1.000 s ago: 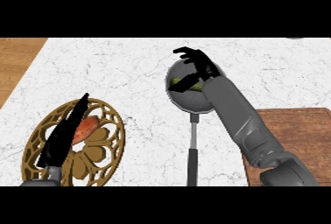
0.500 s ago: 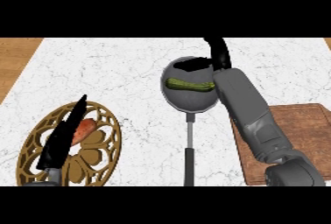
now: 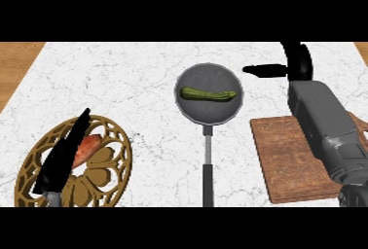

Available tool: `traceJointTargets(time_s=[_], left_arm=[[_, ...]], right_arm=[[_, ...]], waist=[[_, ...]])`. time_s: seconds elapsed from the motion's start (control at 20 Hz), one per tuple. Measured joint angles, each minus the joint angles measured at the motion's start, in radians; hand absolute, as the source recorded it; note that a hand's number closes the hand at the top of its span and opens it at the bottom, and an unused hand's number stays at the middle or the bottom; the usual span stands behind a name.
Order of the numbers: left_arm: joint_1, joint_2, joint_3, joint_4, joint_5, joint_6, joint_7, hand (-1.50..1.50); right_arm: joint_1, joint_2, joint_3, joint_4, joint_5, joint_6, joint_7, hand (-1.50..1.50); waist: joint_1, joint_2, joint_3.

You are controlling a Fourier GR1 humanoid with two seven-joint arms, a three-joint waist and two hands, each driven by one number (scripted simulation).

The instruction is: Pick the squash from the cutting board and place it in the pan

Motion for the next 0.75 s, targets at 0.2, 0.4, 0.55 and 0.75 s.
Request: traceJointTargets(time_s=[0.2,0.4,0.55,0.75], left_arm=[[0.016,0.005,0.013,-0.007,0.009,-0.008,-0.005,0.00],[0.016,0.007,0.018,-0.008,0.008,-0.013,-0.008,0.00],[0.010,-0.001,0.018,0.008,-0.001,-0.006,-0.024,0.00],[0.016,-0.006,0.016,0.005,-0.011,-0.001,-0.031,0.00]], right_arm=[[0.056,-0.108,-0.010,0.008,-0.008,0.093,-0.068,-1.50],[0.098,-0.190,-0.020,0.029,-0.015,0.158,-0.119,-1.50],[0.110,-0.254,-0.022,0.043,-0.017,0.220,-0.130,-1.50],[0.130,-0.318,-0.025,0.058,-0.020,0.288,-0.156,-1.50]], waist=[[-0.007,-0.003,0.000],[-0.006,-0.002,0.001],[-0.007,-0.002,0.001],[-0.004,-0.003,0.002]])
